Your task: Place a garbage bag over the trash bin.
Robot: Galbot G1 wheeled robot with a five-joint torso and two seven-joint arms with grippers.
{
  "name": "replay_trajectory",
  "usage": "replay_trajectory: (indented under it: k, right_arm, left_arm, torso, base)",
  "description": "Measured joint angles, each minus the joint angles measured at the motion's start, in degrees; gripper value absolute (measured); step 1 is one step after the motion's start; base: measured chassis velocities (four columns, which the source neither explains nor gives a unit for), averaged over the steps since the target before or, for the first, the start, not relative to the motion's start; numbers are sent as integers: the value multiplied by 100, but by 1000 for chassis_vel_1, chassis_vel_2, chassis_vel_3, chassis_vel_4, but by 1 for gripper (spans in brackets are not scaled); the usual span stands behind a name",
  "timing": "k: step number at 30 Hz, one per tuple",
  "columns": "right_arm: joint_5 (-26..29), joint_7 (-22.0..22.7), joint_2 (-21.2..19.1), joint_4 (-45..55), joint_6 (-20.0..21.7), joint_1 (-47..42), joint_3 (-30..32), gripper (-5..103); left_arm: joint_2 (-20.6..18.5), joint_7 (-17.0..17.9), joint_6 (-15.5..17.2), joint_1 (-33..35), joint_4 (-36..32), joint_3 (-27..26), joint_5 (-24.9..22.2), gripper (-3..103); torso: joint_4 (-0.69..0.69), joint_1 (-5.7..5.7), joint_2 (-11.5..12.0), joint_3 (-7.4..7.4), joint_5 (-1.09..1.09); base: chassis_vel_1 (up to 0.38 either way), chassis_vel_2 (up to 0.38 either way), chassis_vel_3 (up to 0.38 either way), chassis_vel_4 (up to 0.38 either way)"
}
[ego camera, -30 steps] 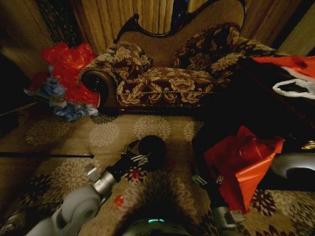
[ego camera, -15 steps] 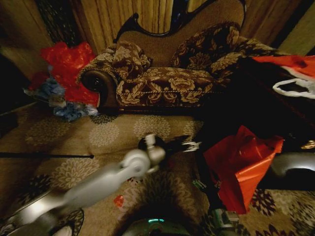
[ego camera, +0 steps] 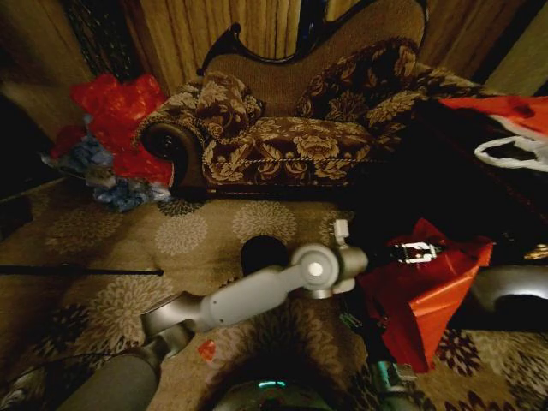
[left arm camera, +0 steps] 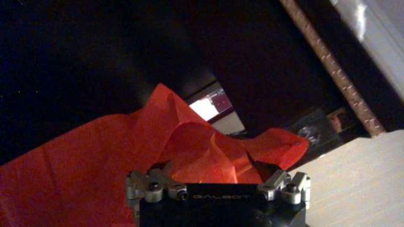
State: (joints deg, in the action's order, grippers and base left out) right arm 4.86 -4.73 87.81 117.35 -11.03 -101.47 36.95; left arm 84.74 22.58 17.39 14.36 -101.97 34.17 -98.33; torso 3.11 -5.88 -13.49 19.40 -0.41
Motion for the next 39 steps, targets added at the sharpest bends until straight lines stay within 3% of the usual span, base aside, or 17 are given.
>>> replay_trajectory:
  k: [7, 9, 11, 13, 14, 17, 19, 31, 39]
  right_arm:
    - [15, 36, 5, -6, -4, 14, -2, 100]
    - [30, 48, 8, 14, -5, 9, -6, 100]
    - [32, 50, 10, 20, -6, 8, -7, 100]
    - [42, 56, 15, 38, -7, 5, -7, 100]
    - [42, 56, 15, 38, -7, 5, -7, 100]
    - [60, 67, 22, 58, -8, 2, -7, 100]
    - [63, 70, 24, 61, -8, 1, -7, 100]
    - [73, 90, 41, 55, -11, 25, -4, 100]
    - [94, 96, 17, 48, -7, 27, -1, 100]
  left_arm:
    - [308, -15, 91, 8, 269, 116, 239, 91]
    - [327, -27, 119, 16, 297, 152, 310, 80]
    - [330, -30, 123, 21, 306, 160, 334, 80]
    - [334, -41, 136, 26, 326, 172, 380, 69]
    - [334, -41, 136, 26, 326, 172, 380, 69]
    - [382, -57, 142, 46, 401, 191, 469, 52]
    - [399, -59, 142, 55, 414, 191, 484, 52]
    - [355, -79, 138, 75, 306, 158, 491, 4]
    - [351, -105, 130, 83, 309, 99, 480, 0]
  torso:
    - [1, 0, 0, 0, 0]
    - [0, 0, 0, 0, -1]
    - [0, 0, 0, 0, -1]
    - [0, 0, 0, 0, -1]
    - [0, 0, 0, 0, -1]
    - [0, 0, 0, 0, -1]
    - [0, 0, 0, 0, -1]
    - [1, 0, 0, 0, -1]
    - [1, 0, 0, 0, -1]
  base:
    - [0, 0, 0, 0]
    - [0, 0, 0, 0]
    - [0, 0, 0, 0]
    - [0, 0, 0, 0]
    - [0, 0, 0, 0]
    - [0, 0, 0, 0]
    - [0, 0, 0, 0]
    - [0, 0, 0, 0]
    - [0, 0, 0, 0]
